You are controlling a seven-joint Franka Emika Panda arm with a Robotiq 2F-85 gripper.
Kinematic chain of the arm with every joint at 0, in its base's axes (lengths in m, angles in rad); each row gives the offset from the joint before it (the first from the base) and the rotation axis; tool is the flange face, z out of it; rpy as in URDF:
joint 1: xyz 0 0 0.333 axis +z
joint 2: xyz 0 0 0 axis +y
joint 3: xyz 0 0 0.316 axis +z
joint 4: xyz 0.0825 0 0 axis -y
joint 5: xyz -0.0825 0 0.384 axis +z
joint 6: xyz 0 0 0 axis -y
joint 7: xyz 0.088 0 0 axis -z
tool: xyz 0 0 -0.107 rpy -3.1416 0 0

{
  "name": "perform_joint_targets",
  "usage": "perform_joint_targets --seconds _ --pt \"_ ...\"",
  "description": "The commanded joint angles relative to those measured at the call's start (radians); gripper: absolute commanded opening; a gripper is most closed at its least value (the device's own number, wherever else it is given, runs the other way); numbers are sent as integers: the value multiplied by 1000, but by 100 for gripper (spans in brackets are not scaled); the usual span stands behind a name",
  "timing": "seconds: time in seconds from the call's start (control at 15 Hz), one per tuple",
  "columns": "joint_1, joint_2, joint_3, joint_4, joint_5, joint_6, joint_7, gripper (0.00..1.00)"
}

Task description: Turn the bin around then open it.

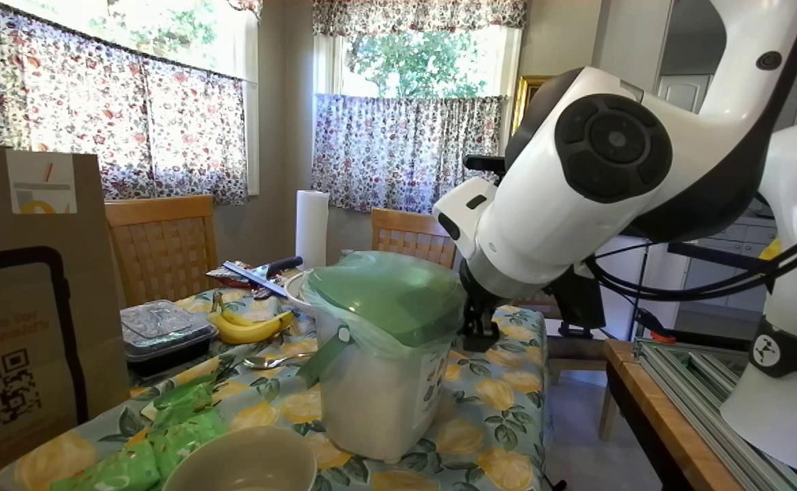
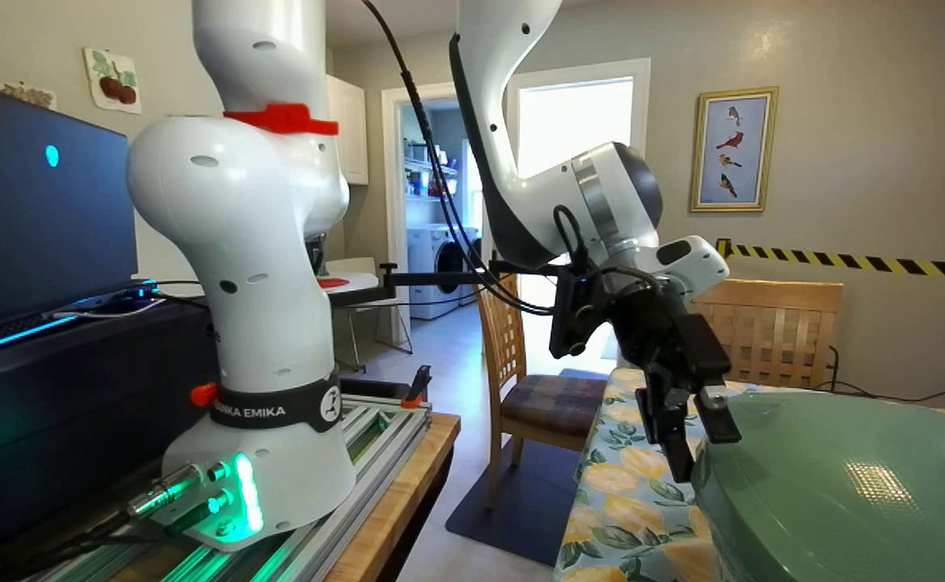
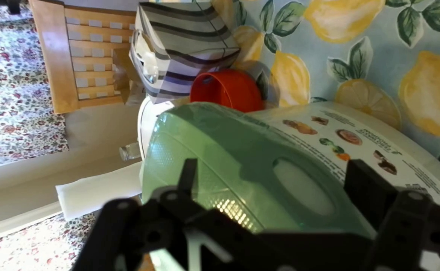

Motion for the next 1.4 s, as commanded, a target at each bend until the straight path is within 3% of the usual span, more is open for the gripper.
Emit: perform_joint_targets --seconds 0.0,1.33 --pt "-2 16 -8 18 -3 -4 6 100" --pt "27 -43 26 7 36 -96 56 100"
